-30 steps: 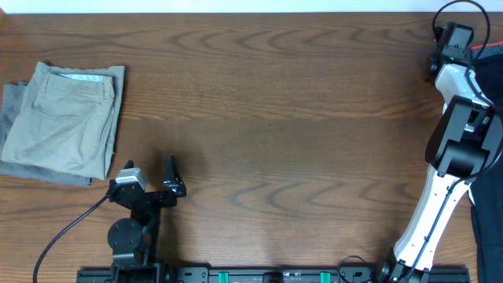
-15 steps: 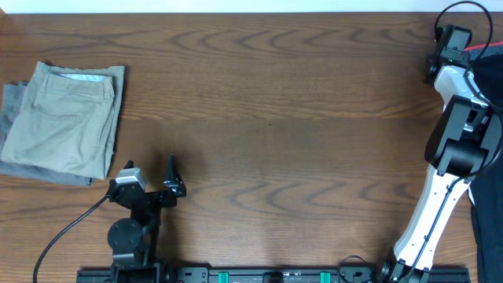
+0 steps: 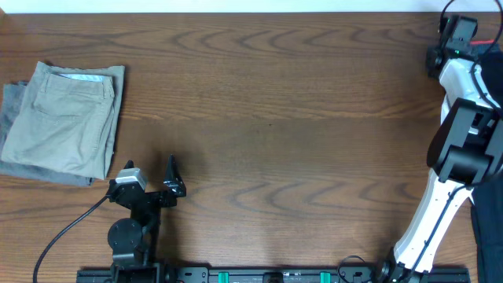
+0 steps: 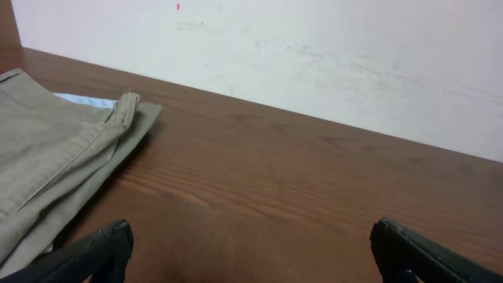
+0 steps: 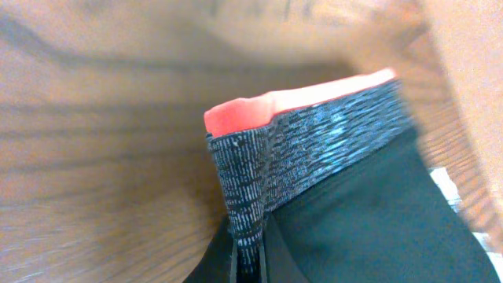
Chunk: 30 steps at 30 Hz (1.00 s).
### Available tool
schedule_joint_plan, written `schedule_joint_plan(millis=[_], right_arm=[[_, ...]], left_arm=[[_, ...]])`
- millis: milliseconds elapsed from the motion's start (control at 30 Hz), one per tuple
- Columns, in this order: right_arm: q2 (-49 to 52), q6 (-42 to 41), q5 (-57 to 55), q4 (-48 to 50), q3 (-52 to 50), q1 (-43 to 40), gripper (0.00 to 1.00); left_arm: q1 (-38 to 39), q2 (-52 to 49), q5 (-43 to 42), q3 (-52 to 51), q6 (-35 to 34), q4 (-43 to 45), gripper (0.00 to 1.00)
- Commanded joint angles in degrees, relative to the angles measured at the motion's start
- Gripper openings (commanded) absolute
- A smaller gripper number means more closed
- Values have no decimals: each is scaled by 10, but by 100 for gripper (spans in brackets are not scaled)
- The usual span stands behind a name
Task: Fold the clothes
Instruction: 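Grasp the leggings waistband with the right gripper and lift, then drag the leggings leftward across the table, laying waistband near left gripper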
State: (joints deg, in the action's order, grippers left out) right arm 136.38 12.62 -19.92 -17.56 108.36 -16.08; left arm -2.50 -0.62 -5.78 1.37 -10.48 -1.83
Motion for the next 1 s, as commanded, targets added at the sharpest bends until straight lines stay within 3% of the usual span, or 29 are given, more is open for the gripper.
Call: schedule_joint_plan(millis=[0, 200, 467, 733, 967], right_arm=[[-60, -34, 24, -5, 1, 25, 1], [-103, -79, -23, -15, 1, 40, 1], [-138, -74, -155, -14, 1, 43, 1], [-174, -57, -98, -14, 1, 64, 1], [-229, -58, -75, -30, 1, 130, 1]], left_arm=[[2, 4, -6, -11, 5, -17, 98], [2, 4, -6, -11, 5, -17, 98], [2, 4, -6, -11, 5, -17, 98], [2, 4, -6, -11, 5, -17, 98], [2, 4, -6, -11, 5, -17, 98]])
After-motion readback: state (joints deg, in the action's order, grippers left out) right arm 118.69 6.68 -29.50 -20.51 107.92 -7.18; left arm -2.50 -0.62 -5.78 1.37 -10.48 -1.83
